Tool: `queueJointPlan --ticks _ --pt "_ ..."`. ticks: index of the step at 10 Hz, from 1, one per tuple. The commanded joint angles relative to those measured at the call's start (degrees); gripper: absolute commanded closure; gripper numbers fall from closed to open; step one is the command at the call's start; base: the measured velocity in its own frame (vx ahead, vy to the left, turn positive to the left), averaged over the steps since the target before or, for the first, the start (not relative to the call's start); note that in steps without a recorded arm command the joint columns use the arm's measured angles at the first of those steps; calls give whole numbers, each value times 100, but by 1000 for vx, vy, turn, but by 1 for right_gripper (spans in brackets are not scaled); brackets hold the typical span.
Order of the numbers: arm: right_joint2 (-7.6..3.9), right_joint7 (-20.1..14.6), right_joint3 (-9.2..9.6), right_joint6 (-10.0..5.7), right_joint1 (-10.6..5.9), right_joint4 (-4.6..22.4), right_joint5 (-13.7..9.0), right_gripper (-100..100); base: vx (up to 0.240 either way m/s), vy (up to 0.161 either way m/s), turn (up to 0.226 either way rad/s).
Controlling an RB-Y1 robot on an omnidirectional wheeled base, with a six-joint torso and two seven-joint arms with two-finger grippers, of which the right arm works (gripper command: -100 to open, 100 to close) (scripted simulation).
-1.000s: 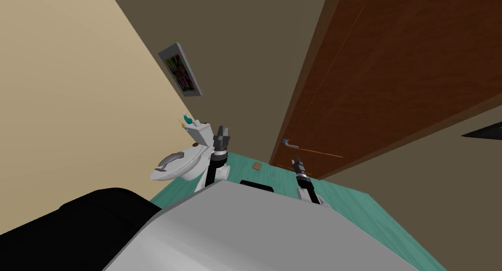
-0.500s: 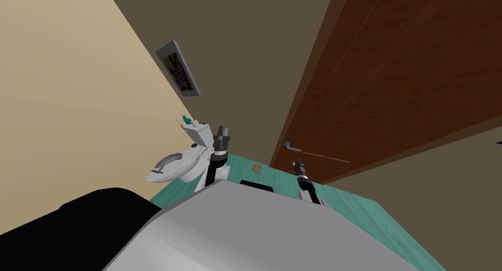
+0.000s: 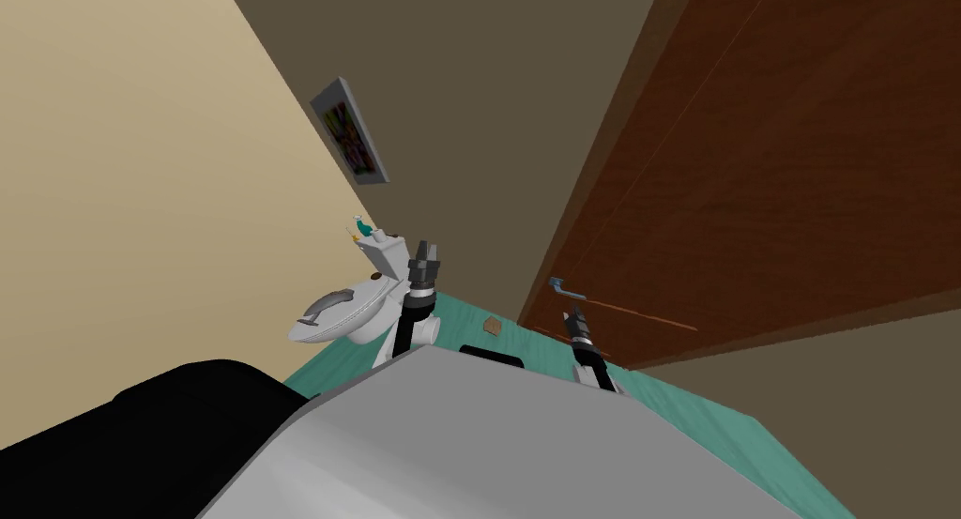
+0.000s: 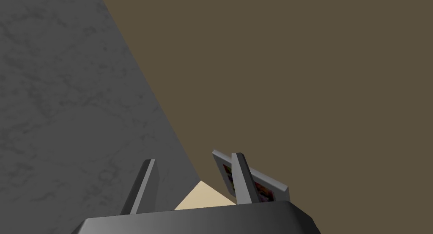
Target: Pull the door open
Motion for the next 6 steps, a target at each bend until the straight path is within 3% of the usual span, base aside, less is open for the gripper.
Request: queueJointPlan --ticks 1,3,4,5,6 --pt "45 162 -177 51 10 -13 -130 -100 140 -95 264" --pt "86 328 -383 101 7 8 -283 -100 156 -116 338" --pt "86 328 -383 101 7 8 -283 -100 104 -108 102" --pt "119 466 -553 142 4 25 -409 -100 87 -87 324" --pt "119 466 -553 142 4 99 -409 -100 89 -80 148"
